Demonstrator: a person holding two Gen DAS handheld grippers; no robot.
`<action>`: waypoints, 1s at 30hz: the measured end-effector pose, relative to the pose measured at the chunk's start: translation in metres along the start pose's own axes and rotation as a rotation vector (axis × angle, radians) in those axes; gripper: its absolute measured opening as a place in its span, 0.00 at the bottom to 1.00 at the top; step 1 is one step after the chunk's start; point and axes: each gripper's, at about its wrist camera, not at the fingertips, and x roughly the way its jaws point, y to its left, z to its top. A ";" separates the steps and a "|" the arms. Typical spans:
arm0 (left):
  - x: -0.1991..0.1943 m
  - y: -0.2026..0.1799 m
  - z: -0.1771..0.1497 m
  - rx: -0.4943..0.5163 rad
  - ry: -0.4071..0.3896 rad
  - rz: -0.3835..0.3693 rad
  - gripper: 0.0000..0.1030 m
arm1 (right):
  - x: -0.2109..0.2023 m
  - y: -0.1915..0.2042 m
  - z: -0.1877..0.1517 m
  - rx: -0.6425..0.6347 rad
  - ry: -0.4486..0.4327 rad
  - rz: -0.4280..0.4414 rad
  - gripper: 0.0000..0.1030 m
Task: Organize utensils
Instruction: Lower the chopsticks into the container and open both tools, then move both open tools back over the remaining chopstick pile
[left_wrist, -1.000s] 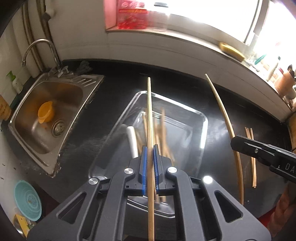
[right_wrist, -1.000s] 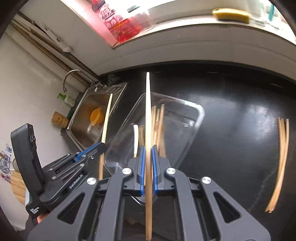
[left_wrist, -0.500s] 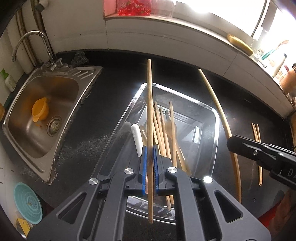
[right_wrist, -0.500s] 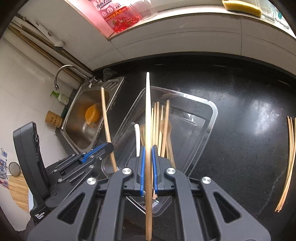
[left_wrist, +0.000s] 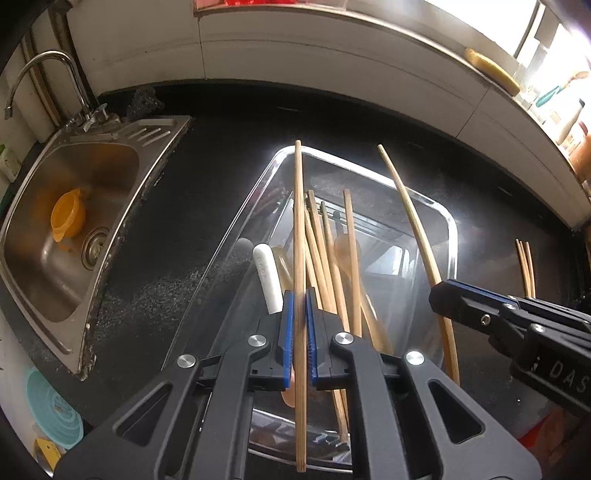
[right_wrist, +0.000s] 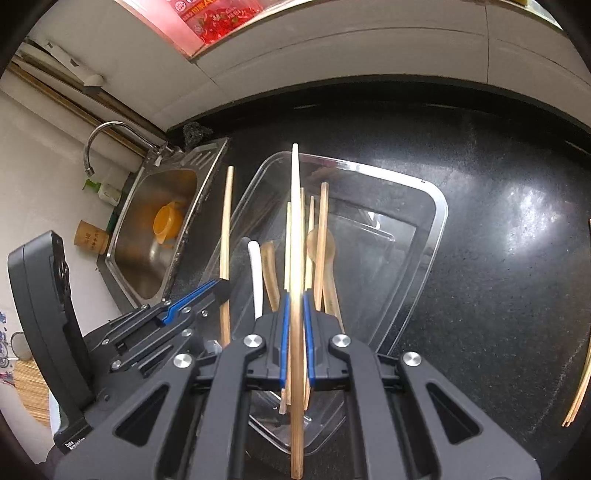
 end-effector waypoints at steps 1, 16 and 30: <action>0.002 0.000 0.000 0.000 0.002 0.001 0.06 | 0.000 0.000 0.000 -0.002 0.001 -0.001 0.08; 0.001 0.019 0.005 -0.058 -0.046 0.003 0.94 | -0.030 -0.009 0.023 0.020 -0.126 0.012 0.88; -0.020 0.023 0.001 -0.082 -0.072 0.011 0.94 | -0.045 -0.001 0.021 -0.023 -0.103 0.044 0.88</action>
